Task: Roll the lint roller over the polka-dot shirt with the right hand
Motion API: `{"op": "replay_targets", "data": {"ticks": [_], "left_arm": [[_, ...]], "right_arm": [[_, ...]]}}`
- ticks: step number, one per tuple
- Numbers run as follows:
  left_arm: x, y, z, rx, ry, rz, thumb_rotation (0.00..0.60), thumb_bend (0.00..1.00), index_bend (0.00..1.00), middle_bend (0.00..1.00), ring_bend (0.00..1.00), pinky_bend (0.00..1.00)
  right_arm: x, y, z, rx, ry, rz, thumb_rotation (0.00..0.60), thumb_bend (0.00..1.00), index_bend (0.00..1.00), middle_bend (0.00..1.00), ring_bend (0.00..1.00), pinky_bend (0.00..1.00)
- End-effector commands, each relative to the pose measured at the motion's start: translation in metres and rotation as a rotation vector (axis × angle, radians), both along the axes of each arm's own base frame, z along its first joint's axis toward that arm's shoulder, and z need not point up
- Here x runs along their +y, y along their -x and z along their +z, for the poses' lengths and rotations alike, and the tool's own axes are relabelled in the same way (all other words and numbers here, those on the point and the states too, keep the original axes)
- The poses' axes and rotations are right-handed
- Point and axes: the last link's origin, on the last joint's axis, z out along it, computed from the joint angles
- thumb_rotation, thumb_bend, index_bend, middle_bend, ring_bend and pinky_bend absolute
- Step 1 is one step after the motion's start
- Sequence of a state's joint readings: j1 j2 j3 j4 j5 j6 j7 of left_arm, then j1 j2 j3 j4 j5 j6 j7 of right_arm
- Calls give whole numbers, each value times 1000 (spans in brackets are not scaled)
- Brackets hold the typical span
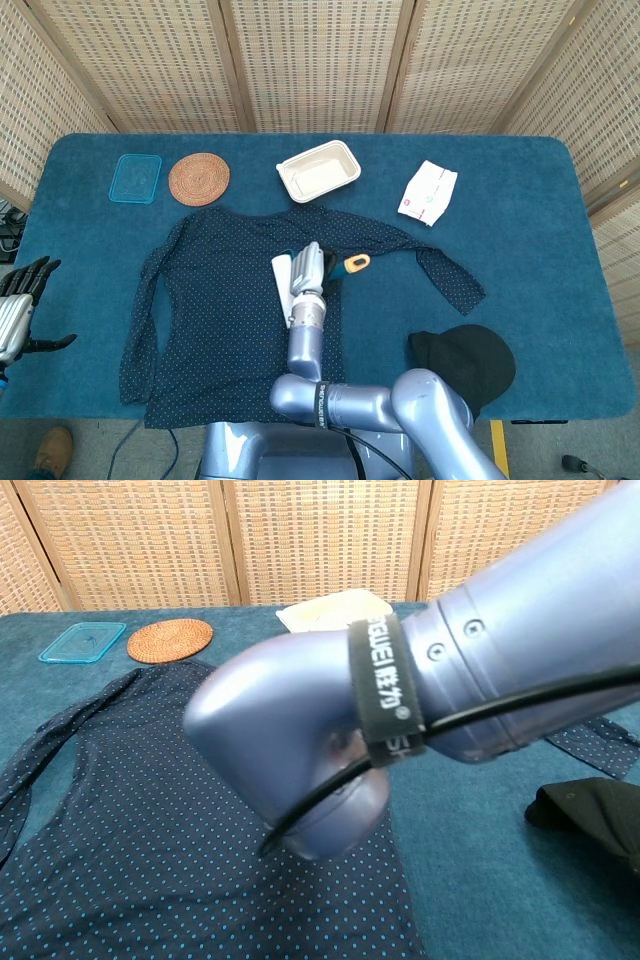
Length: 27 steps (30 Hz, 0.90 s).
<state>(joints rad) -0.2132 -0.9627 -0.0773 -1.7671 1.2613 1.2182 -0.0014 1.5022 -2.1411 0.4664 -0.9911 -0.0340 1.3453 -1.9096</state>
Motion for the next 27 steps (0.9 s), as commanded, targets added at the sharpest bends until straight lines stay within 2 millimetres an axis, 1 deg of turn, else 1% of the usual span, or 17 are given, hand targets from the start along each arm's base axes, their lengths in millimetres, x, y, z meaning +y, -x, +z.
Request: {"op": "replay_targets", "data": {"ticks": [1,8,12,14,18,27], "left_arm": [[-1,0,0,1,0,-1,600,0,0,0,0,0],[-1,-2,-2,5,6,-9,600,0,0,0,0,0],[-2,-4,-3,7,8,-13,600,0,0,0,0,0],[-2,-4,-4,9,10,-13,600,0,0,0,0,0],[-1,-4,-5,12,13,-12,600,0,0,0,0,0],[-1,-3,-4,9,8,-7,600,0,0,0,0,0]], "right_arm": [[-5,13,8,35,26,-5,600,983,797,1000,1000,1000],[-13,43,24,94,65,-22,600,982,797,1000,1000,1000],[-19,65,34,120,92,-46,600,981,795,1000,1000,1000],[-17,69,33,103,83,-55,600,981,794,1000,1000,1000],[-13,64,28,98,71,-32,600,981,794,1000,1000,1000],[9,34,0,90,22,46,600,981,794,1000,1000,1000]]}}
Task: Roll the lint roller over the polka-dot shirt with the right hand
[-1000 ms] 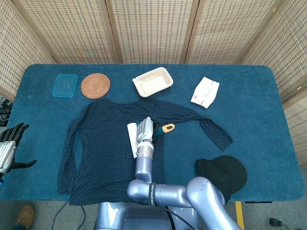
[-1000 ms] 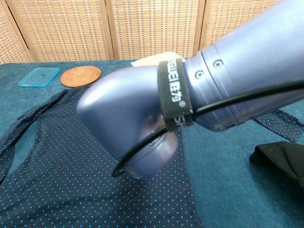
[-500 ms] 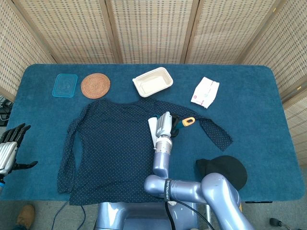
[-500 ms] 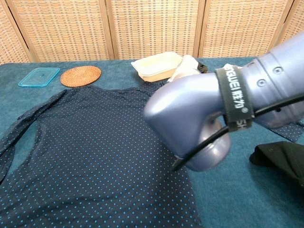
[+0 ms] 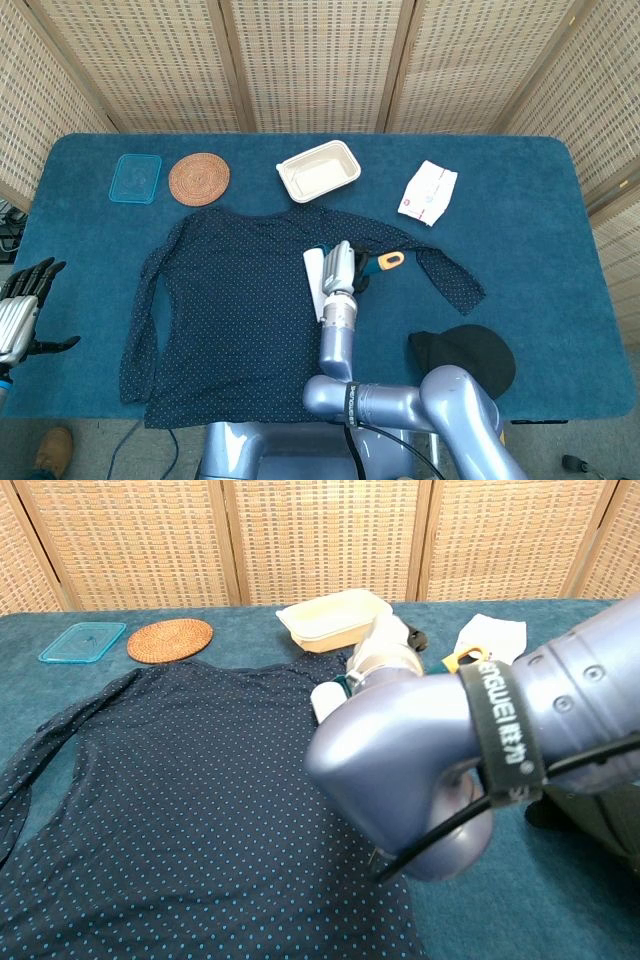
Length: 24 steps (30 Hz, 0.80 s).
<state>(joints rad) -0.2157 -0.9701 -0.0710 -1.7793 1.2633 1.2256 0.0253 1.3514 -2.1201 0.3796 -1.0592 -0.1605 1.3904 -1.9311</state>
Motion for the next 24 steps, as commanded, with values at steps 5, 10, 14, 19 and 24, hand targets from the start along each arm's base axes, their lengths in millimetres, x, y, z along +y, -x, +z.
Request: {"op": "replay_targets", "data": {"ticks": [5,10,14,19,24], "left_arm": [[0,1,1,-2,2,5,600,0,0,0,0,0],[0,3,1,-3,1,8,600,0,0,0,0,0],[0,2,1,-3,0,3,600,0,0,0,0,0],[-1,3,2,-5,-2,6,600,0,0,0,0,0],[0,3,2,-5,-3,7,600,0,0,0,0,0]], "right_arm": [[17,-26,-21,-13,-38,54,600,982,794,1000,1000,1000],[26,-39,-32,-27,-59,72,600,981,794,1000,1000,1000],[38,-52,-41,-41,-96,101,600,981,794,1000,1000,1000],[38,-47,-43,-20,-97,100,600,981,793,1000,1000,1000],[28,-34,-36,-1,-50,86,600,981,793,1000,1000,1000]]}}
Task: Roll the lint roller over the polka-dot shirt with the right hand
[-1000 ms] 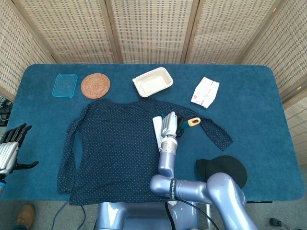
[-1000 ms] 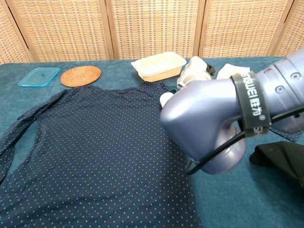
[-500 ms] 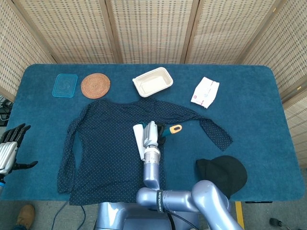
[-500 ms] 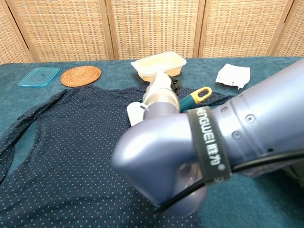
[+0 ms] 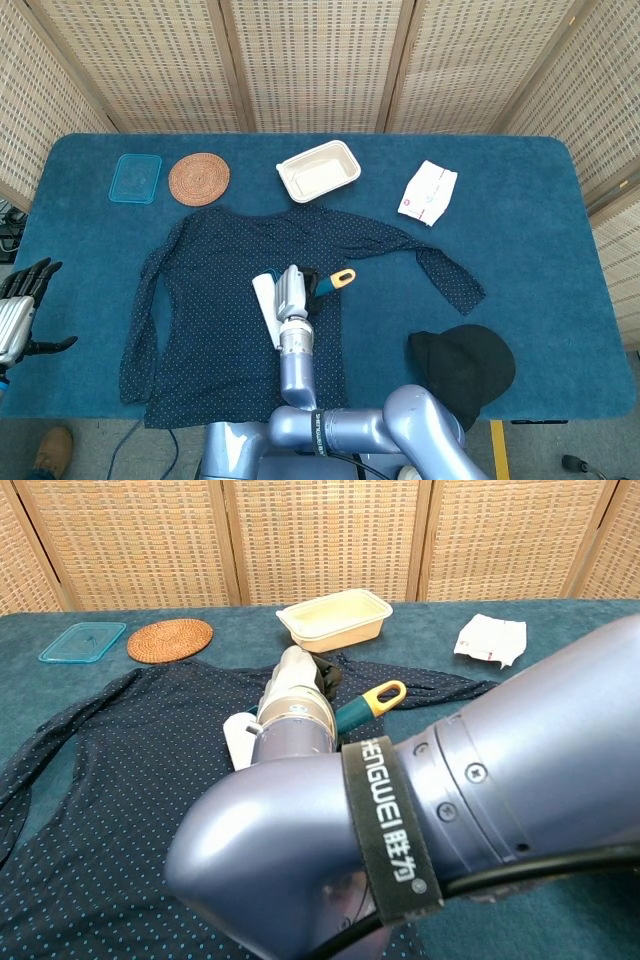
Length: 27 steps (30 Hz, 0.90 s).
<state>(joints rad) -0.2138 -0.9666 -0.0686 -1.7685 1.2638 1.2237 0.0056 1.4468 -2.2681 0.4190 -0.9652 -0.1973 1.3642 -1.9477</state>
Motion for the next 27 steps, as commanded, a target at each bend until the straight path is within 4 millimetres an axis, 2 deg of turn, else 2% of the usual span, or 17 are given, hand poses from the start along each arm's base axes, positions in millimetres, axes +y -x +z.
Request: {"op": "replay_targets", "data": {"ticks": [1,8,12,17,23,25,26,27], "left_arm": [[0,0,0,1,1,0,600,0,0,0,0,0],[0,-3,-5,15,15,-9,600,0,0,0,0,0],[-1,-5,-7,21,17,-14,600,0,0,0,0,0],[-1,-7,-11,31,24,-19,600,0,0,0,0,0],[-2,-9,-13,36,27,-21,600,0,0,0,0,0],[-2,-9,-12,34,23,-19,600,0,0,0,0,0],[-2,-8,-11,33,22,-18,600,0,0,0,0,0],[-2,-8,-11,32,21,-18,600,0,0,0,0,0]], "right_arm": [[-8,10,7,9,32,-4,600,980,792,1000,1000,1000],[-34,56,43,30,118,-76,600,979,792,1000,1000,1000],[-45,75,59,32,151,-109,600,979,792,1000,1000,1000],[-55,93,72,19,178,-157,600,979,791,1000,1000,1000],[-58,94,76,-32,171,-187,600,978,777,1000,1000,1000],[-58,92,74,-55,159,-163,600,877,719,1000,1000,1000],[-57,92,73,-71,151,-146,600,714,624,992,1000,1000],[-57,93,73,-80,148,-137,600,454,479,959,1000,1000]]}}
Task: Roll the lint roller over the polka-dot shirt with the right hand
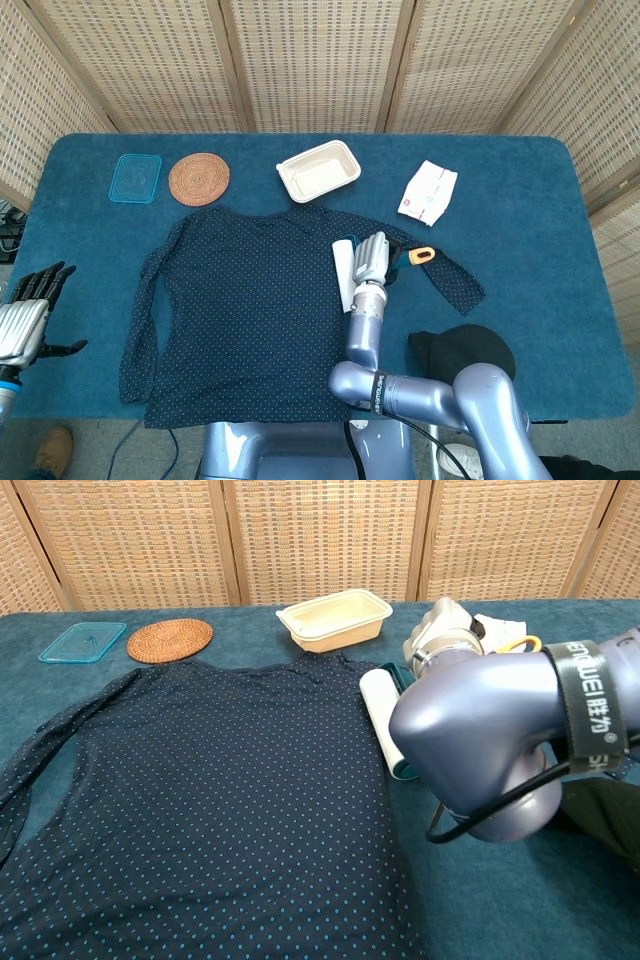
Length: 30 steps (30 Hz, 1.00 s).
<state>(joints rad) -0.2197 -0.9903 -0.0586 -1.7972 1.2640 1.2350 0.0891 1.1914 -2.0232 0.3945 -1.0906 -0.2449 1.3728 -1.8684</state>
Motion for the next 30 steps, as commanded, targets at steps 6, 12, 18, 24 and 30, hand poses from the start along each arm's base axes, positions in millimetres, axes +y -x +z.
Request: {"op": "replay_targets", "data": {"ticks": [6,12,18,24,30], "left_arm": [[-2,-1,2,-12,-2,-9,600,0,0,0,0,0],[-7,-4,7,-30,-11,-30,600,0,0,0,0,0],[-16,-6,12,-44,-21,-59,600,0,0,0,0,0],[-30,-9,13,-69,-49,-114,600,0,0,0,0,0],[-43,-14,6,-114,-72,-199,600,0,0,0,0,0]], "right_arm": [[8,-4,8,-116,-19,32,600,0,0,330,518,726],[17,-5,37,-229,-2,101,600,0,0,16,89,235],[29,18,76,-335,-3,227,600,0,0,0,6,110],[59,81,129,-651,-44,409,600,0,0,0,0,0],[97,152,168,-862,-65,576,600,0,0,0,0,0]]}}
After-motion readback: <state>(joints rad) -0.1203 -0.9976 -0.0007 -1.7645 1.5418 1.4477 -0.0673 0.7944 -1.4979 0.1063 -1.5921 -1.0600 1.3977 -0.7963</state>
